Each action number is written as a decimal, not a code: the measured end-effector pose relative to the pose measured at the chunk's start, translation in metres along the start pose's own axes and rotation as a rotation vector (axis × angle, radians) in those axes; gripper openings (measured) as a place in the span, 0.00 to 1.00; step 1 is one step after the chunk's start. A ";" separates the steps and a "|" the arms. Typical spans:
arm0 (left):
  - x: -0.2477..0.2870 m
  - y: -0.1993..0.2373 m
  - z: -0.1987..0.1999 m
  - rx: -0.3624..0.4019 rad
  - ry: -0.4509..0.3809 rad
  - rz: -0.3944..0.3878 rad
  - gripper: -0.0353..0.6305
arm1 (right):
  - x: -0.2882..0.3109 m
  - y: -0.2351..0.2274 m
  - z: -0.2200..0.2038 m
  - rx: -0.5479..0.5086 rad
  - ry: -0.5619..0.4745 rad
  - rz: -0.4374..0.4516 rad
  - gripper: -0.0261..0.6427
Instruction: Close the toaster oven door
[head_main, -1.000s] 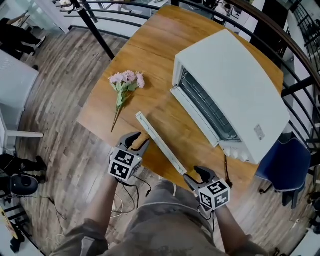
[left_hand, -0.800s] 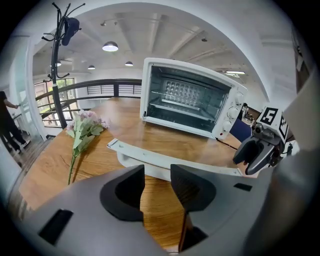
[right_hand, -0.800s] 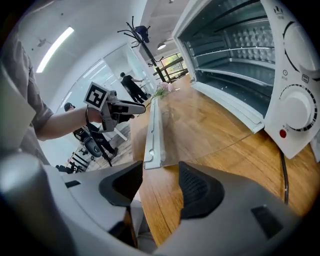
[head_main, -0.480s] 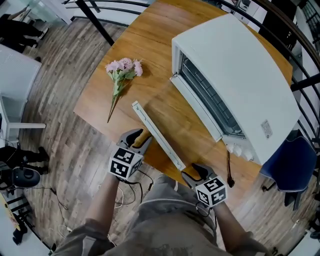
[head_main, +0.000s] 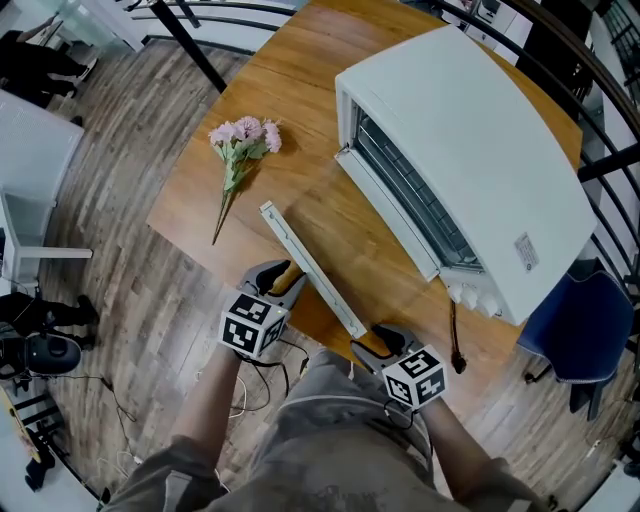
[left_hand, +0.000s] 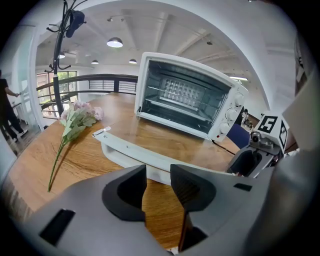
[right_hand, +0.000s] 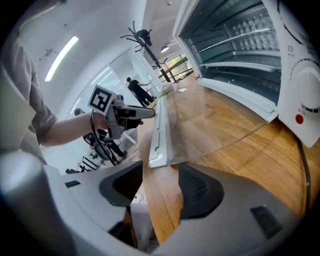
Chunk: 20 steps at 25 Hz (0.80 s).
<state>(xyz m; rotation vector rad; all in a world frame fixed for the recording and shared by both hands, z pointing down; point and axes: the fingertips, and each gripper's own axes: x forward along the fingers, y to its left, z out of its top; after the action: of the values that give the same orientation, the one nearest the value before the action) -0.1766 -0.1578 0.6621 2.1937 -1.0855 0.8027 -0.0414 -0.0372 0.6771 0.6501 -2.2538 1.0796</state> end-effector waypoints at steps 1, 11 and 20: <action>0.000 0.000 0.000 -0.016 -0.001 -0.002 0.30 | 0.000 0.001 0.002 0.021 -0.009 0.009 0.38; -0.025 -0.012 0.042 -0.065 -0.103 -0.004 0.30 | -0.028 0.008 0.029 -0.014 -0.093 -0.021 0.38; -0.039 -0.043 0.097 -0.021 -0.241 -0.029 0.30 | -0.073 -0.014 0.074 -0.009 -0.282 -0.160 0.26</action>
<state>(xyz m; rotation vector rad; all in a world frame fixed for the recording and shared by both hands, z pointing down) -0.1341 -0.1840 0.5605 2.3260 -1.1662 0.5210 0.0007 -0.0914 0.5978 1.0156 -2.3889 0.9481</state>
